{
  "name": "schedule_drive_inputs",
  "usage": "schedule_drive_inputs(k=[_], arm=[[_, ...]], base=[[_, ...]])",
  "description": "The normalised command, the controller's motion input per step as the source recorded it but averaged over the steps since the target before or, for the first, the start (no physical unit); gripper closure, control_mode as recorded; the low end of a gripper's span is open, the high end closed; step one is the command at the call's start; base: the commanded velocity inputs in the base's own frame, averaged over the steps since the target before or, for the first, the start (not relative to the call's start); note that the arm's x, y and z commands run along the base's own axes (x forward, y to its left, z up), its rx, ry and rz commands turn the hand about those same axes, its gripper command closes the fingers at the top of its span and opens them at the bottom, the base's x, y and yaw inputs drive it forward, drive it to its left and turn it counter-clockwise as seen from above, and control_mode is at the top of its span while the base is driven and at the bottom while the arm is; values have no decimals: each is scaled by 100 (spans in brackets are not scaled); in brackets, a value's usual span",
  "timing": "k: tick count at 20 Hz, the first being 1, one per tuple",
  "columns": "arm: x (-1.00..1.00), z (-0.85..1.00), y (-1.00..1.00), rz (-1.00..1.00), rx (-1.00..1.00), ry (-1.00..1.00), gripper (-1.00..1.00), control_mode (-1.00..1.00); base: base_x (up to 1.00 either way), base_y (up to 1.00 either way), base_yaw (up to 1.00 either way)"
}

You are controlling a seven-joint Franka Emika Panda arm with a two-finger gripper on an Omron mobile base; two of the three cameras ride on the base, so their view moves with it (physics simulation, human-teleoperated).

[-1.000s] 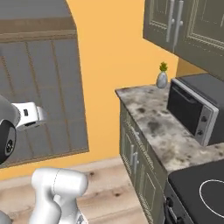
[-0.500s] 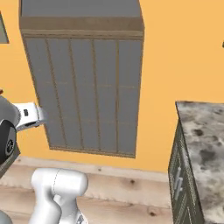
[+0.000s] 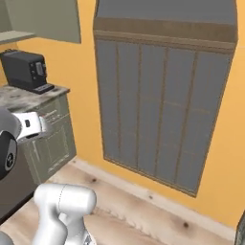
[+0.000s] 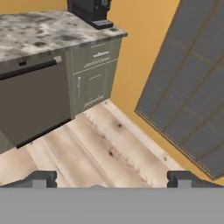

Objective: Collect the paprika, mayonnaise, and shaker from the cabinet and place them next to the stove.

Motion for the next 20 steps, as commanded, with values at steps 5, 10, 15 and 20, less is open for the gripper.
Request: schedule_drive_inputs(k=[5, 10, 15, 20], arm=[[0, 0, 0, 0, 0, 0, -100, 100], [0, 0, 0, 0, 0, 0, -100, 100], [0, 0, 0, 0, 0, 0, -100, 100], [0, 0, 0, 0, 0, 0, -100, 100]], base=[[69, -1, 53], [60, -3, 54], [64, 0, 50], [80, -6, 47]])
